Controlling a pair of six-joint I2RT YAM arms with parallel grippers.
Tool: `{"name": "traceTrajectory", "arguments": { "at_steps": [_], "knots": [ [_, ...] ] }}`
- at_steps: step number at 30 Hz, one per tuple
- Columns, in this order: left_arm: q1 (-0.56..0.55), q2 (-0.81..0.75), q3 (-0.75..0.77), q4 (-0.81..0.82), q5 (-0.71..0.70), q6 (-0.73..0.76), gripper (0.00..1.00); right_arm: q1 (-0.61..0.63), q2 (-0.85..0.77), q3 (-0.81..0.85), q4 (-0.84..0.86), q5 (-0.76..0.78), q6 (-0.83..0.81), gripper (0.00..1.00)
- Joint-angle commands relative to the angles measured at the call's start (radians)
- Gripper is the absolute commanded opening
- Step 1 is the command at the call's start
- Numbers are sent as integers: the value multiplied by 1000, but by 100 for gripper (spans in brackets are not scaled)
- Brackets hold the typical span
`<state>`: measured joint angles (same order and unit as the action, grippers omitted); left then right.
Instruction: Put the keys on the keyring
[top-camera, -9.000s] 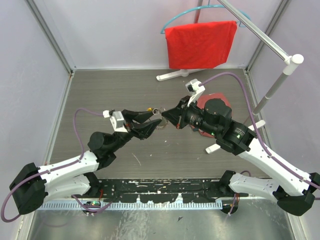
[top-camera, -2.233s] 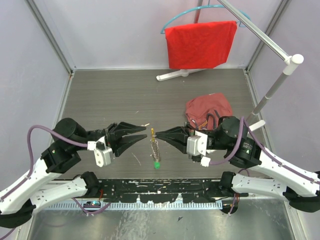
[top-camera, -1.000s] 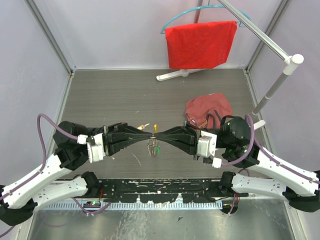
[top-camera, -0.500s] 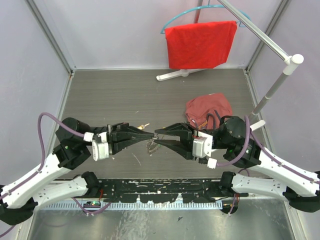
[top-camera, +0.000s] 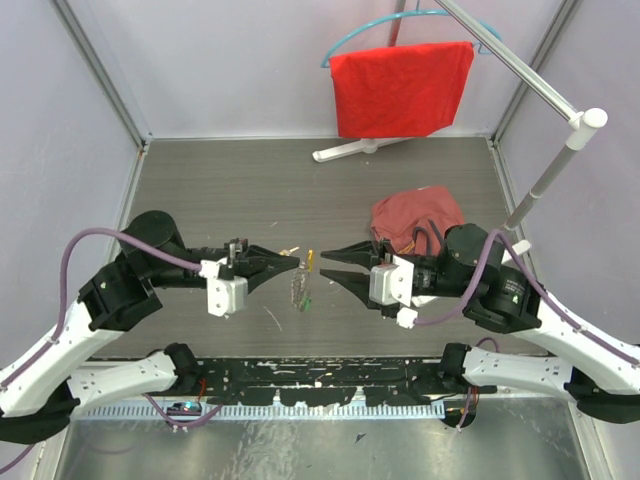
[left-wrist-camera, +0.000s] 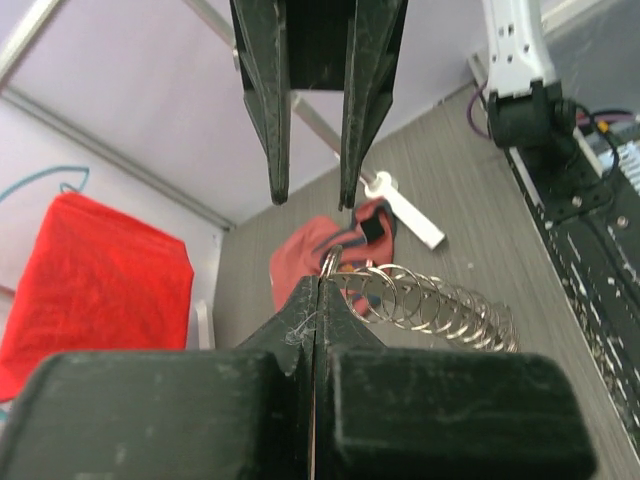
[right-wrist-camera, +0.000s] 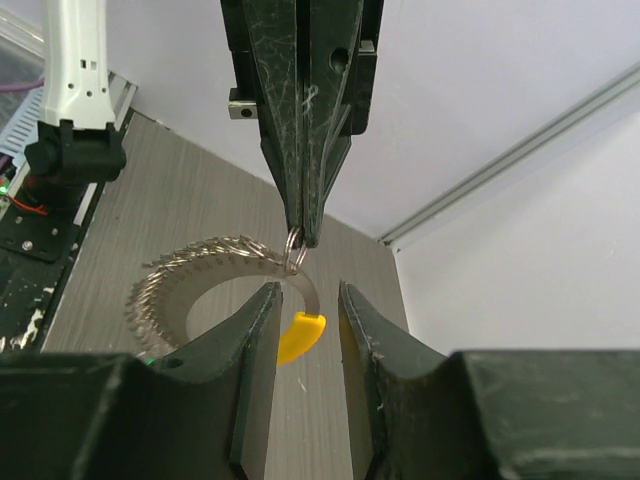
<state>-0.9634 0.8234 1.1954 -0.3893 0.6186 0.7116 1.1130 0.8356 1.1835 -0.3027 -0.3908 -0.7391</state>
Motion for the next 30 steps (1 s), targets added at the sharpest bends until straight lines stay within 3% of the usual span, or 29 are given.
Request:
{"name": "traceTrajectory", "arguments": {
  "at_steps": [1,12,30],
  "knots": [
    [-4,52,92,-233,-109,108,0,5,25,57,-33,71,35,34],
    [-3,157,189,-367,-267,117,0,4,130,66,-19,181,61,31],
    [-3,160,179,-334,-300,91,0,4,188,41,14,228,128,34]
  ]
}}
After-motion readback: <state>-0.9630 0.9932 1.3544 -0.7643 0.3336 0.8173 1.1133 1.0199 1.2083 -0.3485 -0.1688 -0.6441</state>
